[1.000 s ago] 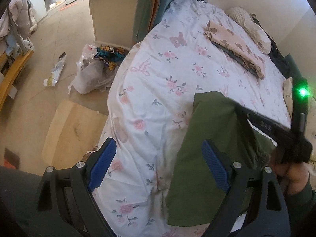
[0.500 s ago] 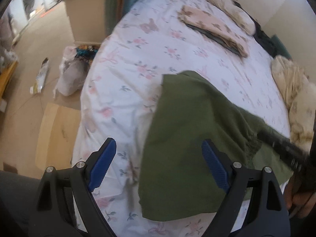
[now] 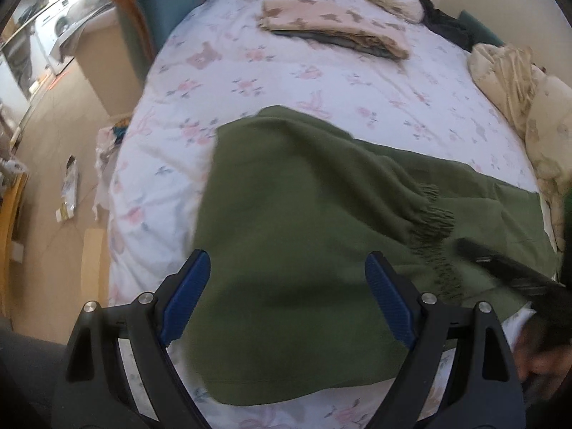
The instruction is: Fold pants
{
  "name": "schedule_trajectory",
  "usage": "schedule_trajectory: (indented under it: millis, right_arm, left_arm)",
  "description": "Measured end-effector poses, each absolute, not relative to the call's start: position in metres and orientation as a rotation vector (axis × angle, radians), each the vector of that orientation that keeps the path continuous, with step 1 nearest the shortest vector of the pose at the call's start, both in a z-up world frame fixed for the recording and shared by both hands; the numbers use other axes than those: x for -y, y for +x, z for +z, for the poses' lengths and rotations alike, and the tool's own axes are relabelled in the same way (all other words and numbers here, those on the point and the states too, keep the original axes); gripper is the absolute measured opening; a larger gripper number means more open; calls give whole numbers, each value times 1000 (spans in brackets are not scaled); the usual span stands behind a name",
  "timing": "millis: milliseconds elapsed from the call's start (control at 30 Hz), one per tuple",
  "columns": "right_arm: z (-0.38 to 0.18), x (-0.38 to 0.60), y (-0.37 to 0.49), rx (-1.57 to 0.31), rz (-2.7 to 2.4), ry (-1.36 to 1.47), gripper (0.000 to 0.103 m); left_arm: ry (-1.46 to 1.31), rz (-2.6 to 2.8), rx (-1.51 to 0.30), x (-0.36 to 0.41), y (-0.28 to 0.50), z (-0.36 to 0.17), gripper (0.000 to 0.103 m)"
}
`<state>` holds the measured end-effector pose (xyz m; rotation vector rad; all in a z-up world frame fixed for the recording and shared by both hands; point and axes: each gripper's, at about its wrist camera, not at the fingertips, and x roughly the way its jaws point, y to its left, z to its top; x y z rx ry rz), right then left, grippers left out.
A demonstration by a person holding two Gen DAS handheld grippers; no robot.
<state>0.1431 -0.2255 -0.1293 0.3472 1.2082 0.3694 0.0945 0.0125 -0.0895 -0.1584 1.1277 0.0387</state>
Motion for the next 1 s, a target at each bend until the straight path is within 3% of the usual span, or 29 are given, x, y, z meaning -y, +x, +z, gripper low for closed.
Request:
schedule_trajectory:
  millis: [33,67,100,233,500,667,767,833,867,900,933,1000]
  right_arm:
    - [-121,246,137,-1177,350,417,38]
    - [-115,275,127,-1149,309,518,65]
    - [-111,300,117,-1118,261,598,72]
    - [-116,400,79,-999,-61,810,71]
    - [-194,539,39,-938,-534,1226,72]
    - [-183,587,87,-895,-583,1058,72]
    - [-190,629,87,-841,-601,1148,72]
    - [-189,647,87,-826,-615,1127,69]
    - [-188,653,87,-823,-615,1097,59]
    - [-187,654,89,-826,-603,1074,20]
    - [-187,655,93,-832,-575,1063,2]
    - [-177,648,97,-806,-530,1031,3]
  left_arm:
    - [-144,28,-1127,-7,96,-91,86]
    - [-126,15,-1127,0,97,-92,86]
    - [-115,7,-1126,5,99,-94,86]
    - [-81,-10,-1149,20,105,-104,86]
    - [-131,5,-1123,17,110,-106,86]
    - [-134,9,-1027,2,106,-85,86]
    - [-146,21,-996,-9,101,-80,86]
    - [-133,24,-980,-13,99,-78,86]
    - [-128,27,-977,-14,99,-78,86]
    - [-119,29,-976,-15,99,-78,86]
    - [-115,31,-978,-16,99,-78,86]
    - [-136,39,-979,-20,99,-77,86]
